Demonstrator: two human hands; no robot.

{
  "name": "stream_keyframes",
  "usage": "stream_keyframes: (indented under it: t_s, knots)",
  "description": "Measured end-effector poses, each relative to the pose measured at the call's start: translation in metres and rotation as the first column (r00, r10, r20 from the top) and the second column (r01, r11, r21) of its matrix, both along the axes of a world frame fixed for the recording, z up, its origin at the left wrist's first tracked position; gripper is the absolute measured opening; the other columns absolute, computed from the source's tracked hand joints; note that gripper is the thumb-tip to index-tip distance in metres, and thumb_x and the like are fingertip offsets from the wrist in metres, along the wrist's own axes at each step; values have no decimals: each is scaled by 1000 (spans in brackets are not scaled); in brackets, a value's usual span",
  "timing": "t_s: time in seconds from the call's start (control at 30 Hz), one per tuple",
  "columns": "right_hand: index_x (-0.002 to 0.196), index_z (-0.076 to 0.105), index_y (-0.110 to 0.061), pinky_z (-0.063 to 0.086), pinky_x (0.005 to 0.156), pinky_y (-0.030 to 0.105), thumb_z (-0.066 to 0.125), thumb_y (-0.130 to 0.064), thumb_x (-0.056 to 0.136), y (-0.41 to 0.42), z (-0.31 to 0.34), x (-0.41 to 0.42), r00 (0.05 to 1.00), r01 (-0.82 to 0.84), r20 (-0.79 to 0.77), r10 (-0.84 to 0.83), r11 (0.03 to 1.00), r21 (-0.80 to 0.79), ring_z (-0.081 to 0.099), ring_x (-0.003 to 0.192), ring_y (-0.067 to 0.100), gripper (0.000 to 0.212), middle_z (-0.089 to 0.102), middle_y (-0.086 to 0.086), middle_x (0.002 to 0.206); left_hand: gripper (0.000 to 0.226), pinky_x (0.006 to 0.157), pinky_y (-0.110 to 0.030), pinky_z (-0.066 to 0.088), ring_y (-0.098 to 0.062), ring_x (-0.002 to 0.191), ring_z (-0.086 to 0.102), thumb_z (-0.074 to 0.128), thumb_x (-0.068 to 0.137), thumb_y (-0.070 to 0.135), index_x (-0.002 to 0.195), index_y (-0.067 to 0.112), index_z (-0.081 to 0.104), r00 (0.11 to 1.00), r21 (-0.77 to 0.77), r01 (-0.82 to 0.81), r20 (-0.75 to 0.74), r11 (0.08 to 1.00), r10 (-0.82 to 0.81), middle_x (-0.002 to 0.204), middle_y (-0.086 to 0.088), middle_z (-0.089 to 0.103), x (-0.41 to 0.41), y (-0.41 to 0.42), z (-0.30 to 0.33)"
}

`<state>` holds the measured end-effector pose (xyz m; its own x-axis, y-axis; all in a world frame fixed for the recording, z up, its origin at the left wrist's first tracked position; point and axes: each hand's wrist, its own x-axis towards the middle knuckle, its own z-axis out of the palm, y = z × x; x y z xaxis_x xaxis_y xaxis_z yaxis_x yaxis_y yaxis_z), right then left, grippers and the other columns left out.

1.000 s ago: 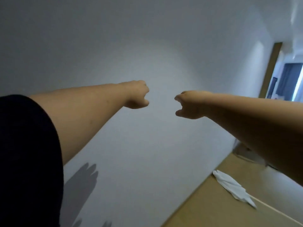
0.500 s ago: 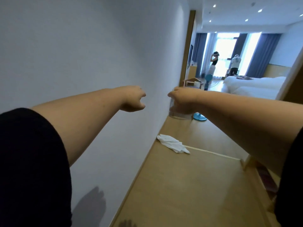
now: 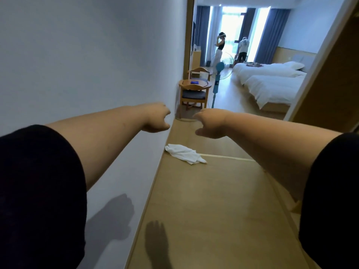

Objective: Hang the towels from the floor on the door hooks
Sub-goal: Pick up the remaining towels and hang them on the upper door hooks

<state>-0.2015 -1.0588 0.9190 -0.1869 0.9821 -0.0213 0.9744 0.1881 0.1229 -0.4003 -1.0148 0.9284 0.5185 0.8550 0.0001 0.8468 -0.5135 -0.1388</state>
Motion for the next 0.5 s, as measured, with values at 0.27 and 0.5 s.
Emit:
stream_keyframes:
  t_s: [0.27, 0.5]
  knots:
    - [147, 37, -18, 37, 108, 40, 57, -38, 93, 109, -37, 49, 999, 7, -44, -9, 999, -46, 43, 134, 28, 61, 43, 7, 148, 54, 106, -42, 40, -27, 129, 45, 50, 94, 38, 140, 10, 44, 1000, -71, -14, 27, 997, 16, 145, -10, 42, 49, 101, -41]
    - [146, 38, -19, 42, 106, 44, 57, -39, 92, 229, -69, 111, 1000, -31, -5, 31, 991, -129, 48, 129, 28, 60, 47, 8, 144, 54, 104, -42, 41, -28, 128, 46, 49, 94, 37, 140, 9, 44, 997, -113, -78, 4, 991, 79, 145, -10, 41, 120, 219, -62]
